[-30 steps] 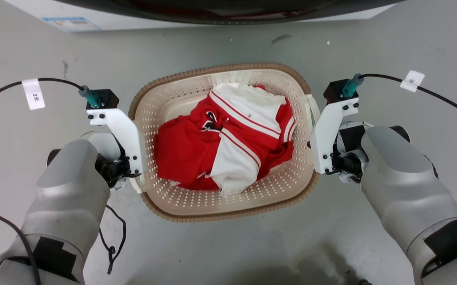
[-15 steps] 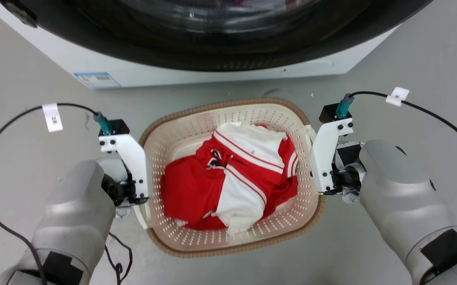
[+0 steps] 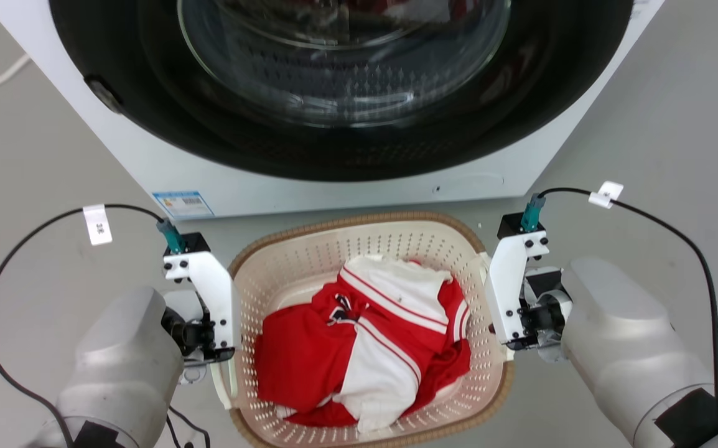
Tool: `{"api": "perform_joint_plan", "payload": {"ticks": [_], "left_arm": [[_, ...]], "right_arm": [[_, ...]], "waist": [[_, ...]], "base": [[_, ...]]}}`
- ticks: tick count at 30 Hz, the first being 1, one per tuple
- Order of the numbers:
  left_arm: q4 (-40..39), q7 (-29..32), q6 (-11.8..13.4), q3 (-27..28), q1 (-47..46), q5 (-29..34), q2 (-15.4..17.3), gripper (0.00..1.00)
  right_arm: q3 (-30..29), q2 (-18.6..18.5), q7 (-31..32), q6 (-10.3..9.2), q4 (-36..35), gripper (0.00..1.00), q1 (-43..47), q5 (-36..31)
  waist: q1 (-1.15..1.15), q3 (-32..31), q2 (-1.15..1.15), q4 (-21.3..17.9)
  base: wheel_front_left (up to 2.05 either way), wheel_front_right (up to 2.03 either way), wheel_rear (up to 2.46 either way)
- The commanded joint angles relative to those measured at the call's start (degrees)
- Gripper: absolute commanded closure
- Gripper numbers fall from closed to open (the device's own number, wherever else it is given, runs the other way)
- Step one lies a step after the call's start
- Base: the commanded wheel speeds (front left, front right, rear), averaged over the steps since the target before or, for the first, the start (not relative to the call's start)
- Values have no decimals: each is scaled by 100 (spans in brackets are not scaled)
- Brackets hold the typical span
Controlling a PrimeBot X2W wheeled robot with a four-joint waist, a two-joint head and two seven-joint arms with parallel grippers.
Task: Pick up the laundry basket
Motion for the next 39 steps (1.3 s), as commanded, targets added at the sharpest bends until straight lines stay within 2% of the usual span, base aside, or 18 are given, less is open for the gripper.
{"api": "perform_joint_plan", "payload": {"ticks": [1,14,22,39], "left_arm": [[27,26,14,-8,66,-10,72,100],[110,593,14,-83,550,-212,18,100],[139,777,39,-113,902,-274,-32,100],[154,898,71,-132,1121,-376,-148,100]], "right_arm": [[14,-53,23,-10,23,100,49,-3],[-19,-59,786,-10,33,100,581,247],[-56,-63,1031,-10,35,100,891,204],[-136,-55,1154,-10,29,100,1117,178]], "waist": [[0,-179,0,10],[0,-1074,0,32],[0,-1515,0,7],[0,-1827,0,65]], "base": [[0,0,0],[0,0,0],[0,0,0],[0,0,0]]}}
